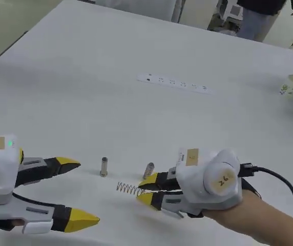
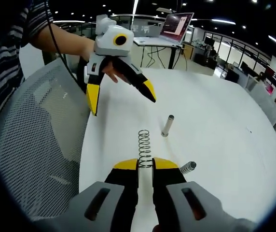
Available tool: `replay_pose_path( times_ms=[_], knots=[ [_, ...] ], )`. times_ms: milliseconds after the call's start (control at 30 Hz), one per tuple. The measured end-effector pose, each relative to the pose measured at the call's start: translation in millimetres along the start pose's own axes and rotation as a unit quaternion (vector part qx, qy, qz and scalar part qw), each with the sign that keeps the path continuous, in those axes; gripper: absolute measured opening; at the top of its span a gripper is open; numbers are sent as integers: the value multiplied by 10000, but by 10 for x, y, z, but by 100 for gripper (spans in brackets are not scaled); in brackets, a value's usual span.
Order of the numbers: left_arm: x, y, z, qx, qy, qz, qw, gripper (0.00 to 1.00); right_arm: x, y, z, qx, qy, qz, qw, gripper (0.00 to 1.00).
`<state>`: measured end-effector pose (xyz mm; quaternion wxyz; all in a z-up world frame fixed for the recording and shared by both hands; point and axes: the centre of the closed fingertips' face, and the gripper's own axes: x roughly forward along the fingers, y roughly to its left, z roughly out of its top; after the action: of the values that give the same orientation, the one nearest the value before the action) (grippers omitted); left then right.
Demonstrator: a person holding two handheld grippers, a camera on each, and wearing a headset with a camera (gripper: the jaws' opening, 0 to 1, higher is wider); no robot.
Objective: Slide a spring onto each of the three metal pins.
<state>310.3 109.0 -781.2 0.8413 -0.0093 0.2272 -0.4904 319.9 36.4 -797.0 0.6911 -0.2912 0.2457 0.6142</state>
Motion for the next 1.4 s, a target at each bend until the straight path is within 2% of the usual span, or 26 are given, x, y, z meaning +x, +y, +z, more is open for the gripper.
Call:
replay_pose_path(
  times_ms=[133, 300, 400, 633, 967, 1133, 1233, 1400],
  knots=[
    [28, -58, 10, 13, 2, -170, 9999, 66, -53, 16, 14, -119, -17, 6, 9999, 7],
    [110, -138, 80, 80, 16, -436, 9990, 50, -128, 37, 41, -238, -72, -11, 9997, 7],
    [218, -206, 152, 164, 11, -601, 9981, 47, -158, 50, 45, -224, -101, -8, 9997, 7],
    [402, -312, 230, 410, 42, -906, 9950, 37, -199, 102, 36, -341, -76, 9, 9994, 7],
    [491, -389, 252, 579, 2, -1124, 9920, 21, -209, 135, 75, -574, -46, 39, 9983, 7],
    [518, -400, 266, 629, -47, -1183, 9910, 18, -203, 145, 60, -600, -15, 56, 9982, 7],
    [535, -427, 253, 684, 2, -1287, 9893, 16, -212, 146, 82, -620, -36, 60, 9980, 7],
    [572, -406, 293, 724, -41, -1257, 9894, 11, -217, 128, 119, -632, -71, 59, 9980, 7]
  ],
)
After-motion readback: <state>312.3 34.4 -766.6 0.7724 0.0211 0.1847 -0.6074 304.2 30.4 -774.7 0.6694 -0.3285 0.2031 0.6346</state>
